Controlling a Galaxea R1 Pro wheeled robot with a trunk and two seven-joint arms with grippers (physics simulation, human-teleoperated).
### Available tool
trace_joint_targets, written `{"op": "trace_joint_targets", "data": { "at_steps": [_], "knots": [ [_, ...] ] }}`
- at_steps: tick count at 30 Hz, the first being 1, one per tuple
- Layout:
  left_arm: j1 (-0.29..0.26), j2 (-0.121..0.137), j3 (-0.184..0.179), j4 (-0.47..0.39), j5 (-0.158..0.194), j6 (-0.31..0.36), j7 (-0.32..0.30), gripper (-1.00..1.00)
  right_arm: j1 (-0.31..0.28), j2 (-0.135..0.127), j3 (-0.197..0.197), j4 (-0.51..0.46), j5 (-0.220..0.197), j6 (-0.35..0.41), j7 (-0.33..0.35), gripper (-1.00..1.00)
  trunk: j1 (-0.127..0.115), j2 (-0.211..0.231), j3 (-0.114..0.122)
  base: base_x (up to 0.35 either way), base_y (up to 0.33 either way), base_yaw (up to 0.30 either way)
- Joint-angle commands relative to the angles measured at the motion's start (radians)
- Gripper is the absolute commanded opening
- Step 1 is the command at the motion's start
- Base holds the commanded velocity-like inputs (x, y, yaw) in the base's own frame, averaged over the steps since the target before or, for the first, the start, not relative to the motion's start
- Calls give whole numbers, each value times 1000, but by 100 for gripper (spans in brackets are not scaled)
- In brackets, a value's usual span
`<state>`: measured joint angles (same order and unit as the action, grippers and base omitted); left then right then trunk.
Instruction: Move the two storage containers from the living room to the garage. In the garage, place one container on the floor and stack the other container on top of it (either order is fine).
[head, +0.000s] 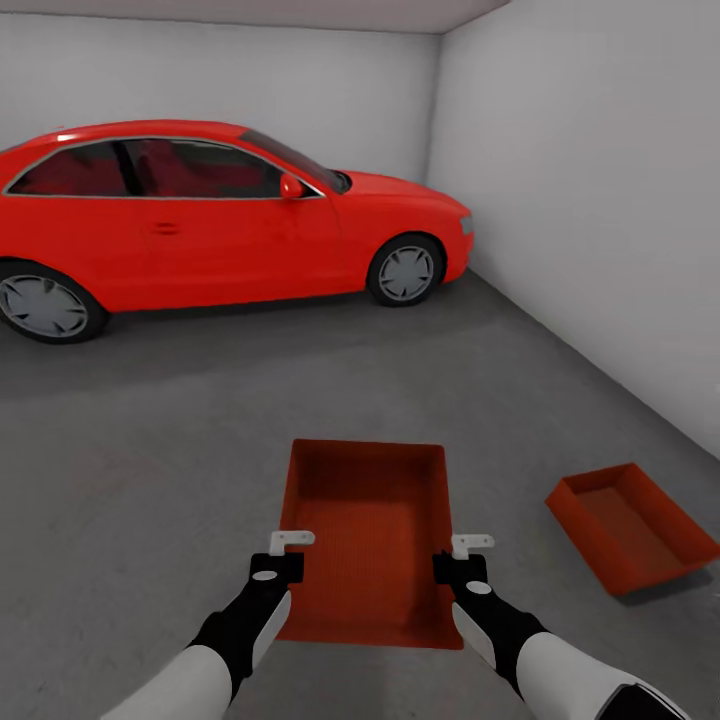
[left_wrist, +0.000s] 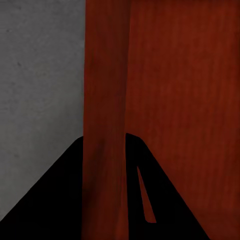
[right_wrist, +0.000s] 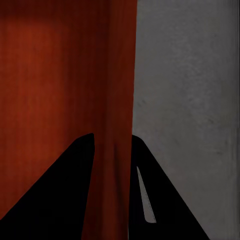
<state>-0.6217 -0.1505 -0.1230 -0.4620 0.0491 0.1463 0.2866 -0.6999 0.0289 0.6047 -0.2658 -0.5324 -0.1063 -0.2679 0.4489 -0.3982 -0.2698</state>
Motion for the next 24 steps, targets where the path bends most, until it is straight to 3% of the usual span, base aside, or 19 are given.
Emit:
{"op": "trace_joint_targets", "data": {
  "at_steps": [1,24],
  "knots": [
    [0,2,-21,6,31,56,6,-100,-3,-1,-13,-1,9,-7,-33,-100,1,-2,-2,322,0,-268],
    [0,3,-21,6,31,56,6,-100,-3,0,-13,-1,9,-7,-33,-100,1,-2,-2,322,0,-257]
  ]
}}
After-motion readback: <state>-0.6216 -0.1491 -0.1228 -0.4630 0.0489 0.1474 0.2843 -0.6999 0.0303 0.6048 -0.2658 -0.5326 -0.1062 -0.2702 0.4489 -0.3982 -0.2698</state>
